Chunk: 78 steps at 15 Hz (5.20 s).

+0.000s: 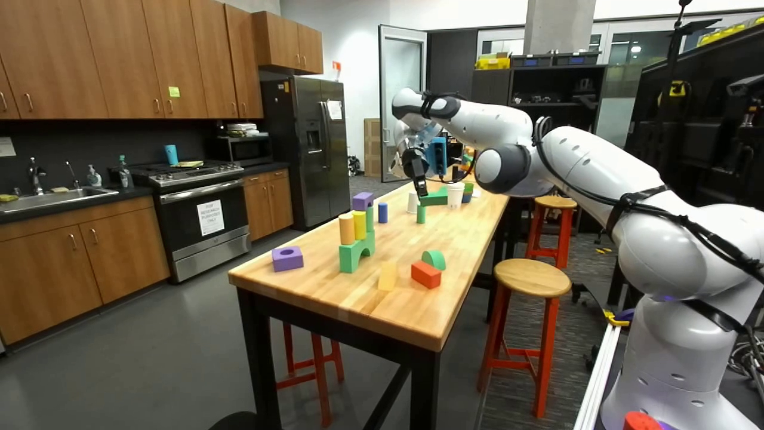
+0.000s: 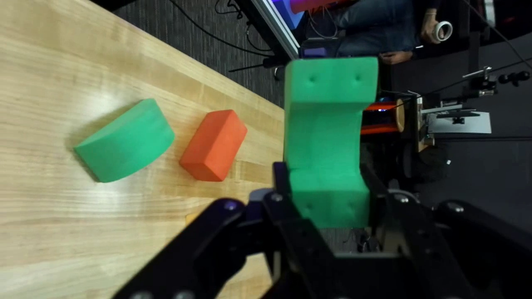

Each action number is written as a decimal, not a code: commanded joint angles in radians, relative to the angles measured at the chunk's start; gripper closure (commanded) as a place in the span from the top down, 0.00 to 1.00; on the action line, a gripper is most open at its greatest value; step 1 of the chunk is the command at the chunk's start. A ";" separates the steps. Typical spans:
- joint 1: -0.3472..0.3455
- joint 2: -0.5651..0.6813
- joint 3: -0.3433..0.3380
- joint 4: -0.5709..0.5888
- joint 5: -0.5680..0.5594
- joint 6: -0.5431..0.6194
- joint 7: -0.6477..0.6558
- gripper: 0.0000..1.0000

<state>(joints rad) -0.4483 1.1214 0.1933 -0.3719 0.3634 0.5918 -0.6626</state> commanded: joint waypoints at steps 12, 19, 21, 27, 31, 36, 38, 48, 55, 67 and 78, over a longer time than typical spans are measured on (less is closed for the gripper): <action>0.048 0.040 -0.004 0.004 -0.045 0.144 0.042 0.16; 0.013 0.059 0.040 0.001 0.043 0.165 0.180 0.16; 0.003 0.068 0.055 0.008 0.066 0.146 0.193 0.16; -0.016 0.085 0.086 0.011 0.119 0.125 0.215 0.16; -0.026 0.094 0.102 0.009 0.142 0.120 0.230 0.16; -0.044 0.104 0.125 0.003 0.191 0.109 0.259 0.16; -0.057 0.103 0.139 0.004 0.221 0.107 0.275 0.16; -0.103 0.039 0.149 0.016 0.286 0.090 0.259 0.16; -0.121 0.024 0.169 -0.005 0.427 0.084 0.297 0.16; -0.111 0.124 0.131 0.018 0.454 0.072 0.363 0.16; -0.112 0.159 0.127 0.023 0.448 0.075 0.387 0.16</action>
<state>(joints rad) -0.5599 1.2691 0.3319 -0.3759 0.7949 0.6800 -0.3101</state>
